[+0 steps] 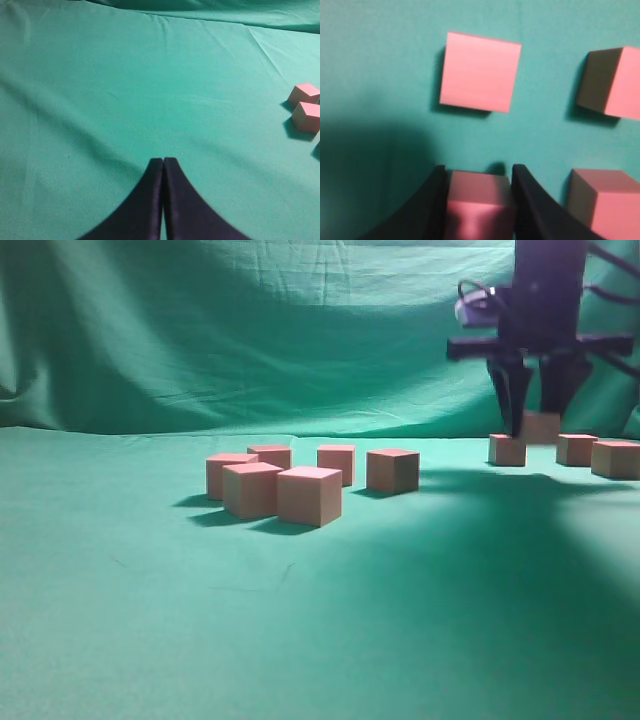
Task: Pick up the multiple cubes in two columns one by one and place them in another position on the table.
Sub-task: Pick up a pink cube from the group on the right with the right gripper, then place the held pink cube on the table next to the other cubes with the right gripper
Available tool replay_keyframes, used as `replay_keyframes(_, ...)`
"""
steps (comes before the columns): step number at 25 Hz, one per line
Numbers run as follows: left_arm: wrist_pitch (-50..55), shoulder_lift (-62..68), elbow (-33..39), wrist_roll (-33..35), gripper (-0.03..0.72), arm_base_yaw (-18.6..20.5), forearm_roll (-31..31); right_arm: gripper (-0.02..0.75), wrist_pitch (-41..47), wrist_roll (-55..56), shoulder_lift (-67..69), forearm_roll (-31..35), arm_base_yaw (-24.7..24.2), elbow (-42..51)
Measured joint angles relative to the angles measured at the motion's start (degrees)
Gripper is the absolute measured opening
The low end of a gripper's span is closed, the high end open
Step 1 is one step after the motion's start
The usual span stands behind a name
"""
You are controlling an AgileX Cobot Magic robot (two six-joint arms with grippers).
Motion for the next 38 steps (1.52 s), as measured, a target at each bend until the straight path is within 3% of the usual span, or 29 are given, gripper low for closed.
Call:
replay_keyframes(5,0.0,0.0,0.0,0.0,0.0,0.0,0.0,0.286,2.8,-4.1,-7.0,6.3,1.2,-4.6)
replay_keyframes(11,0.0,0.0,0.0,0.0,0.0,0.0,0.0,0.286,3.3,-5.5,-20.8,11.5,4.5,-2.8)
replay_keyframes(16,0.0,0.0,0.0,0.0,0.0,0.0,0.0,0.286,3.5,-5.5,-32.4,11.8,6.1,9.1)
replay_keyframes(21,0.0,0.0,0.0,0.0,0.0,0.0,0.0,0.286,3.5,-6.2,-39.1,11.7,11.3,24.0)
replay_keyframes(28,0.0,0.0,0.0,0.0,0.0,0.0,0.0,0.286,-8.7,-3.1,-40.2,12.0,21.0,39.9)
replay_keyframes(38,0.0,0.0,0.0,0.0,0.0,0.0,0.0,0.286,-14.3,-2.9,-33.5,14.8,22.4,42.0)
